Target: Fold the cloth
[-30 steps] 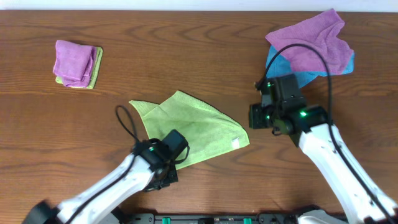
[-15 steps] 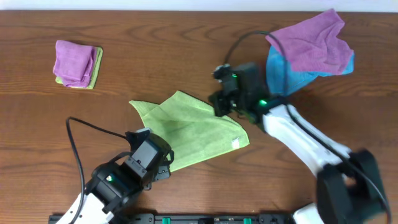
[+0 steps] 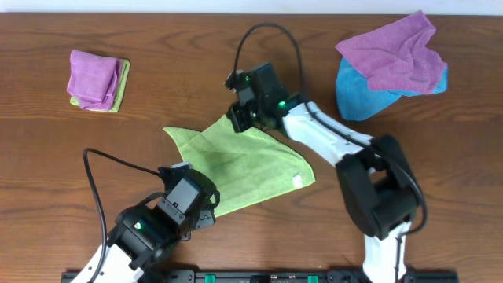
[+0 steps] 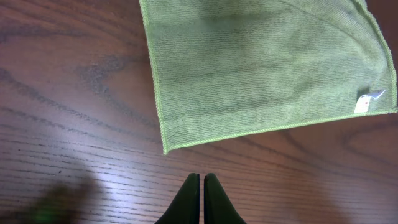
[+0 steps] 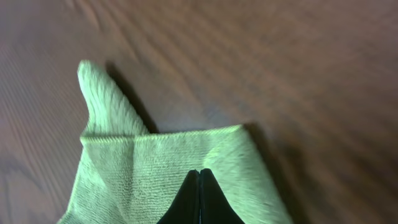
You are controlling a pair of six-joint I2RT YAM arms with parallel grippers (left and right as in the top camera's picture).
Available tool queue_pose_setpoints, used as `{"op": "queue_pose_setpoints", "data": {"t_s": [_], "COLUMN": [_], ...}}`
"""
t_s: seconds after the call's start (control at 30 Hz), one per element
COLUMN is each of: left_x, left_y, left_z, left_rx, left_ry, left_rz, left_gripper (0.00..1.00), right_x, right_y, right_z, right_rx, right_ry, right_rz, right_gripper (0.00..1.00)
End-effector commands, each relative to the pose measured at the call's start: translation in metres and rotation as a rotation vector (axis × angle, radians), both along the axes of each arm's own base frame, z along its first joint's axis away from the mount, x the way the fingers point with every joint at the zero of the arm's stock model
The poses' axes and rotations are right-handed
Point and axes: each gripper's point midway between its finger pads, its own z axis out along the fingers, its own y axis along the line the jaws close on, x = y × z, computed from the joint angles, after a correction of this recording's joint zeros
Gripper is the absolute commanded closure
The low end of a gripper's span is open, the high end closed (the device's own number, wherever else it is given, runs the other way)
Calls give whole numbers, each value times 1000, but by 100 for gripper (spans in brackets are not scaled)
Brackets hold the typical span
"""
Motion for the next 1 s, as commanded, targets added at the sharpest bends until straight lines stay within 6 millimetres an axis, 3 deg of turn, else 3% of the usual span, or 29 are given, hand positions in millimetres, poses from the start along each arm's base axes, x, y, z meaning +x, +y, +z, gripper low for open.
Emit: {"op": "queue_pose_setpoints", "data": {"t_s": [0.0,0.2,0.47,0.7,0.97], "left_x": [4,3,3,2,-1], "left_y": [2,2,3,3,6], "left_z": [4,4,4,3,2], "left_rx": [13,13,17,19,30], "left_ry": [-22,-21,-18,-16,-4], "left_rz": [5,5,5,5,5], "left_gripper": [94,94,94,94,94], "right_x": [-6,-6,2,-3,18], "right_y": [17,13,2,-7,-64], "right_z": [-1,-19,-28,-53,-68], "right_rx": [10,-35,-101,-155,-340], "right_ry": [-8,8,-17,25,26], "right_rz": [56,42,0,-8,-203], "right_gripper": [99,99,99,99,99]}}
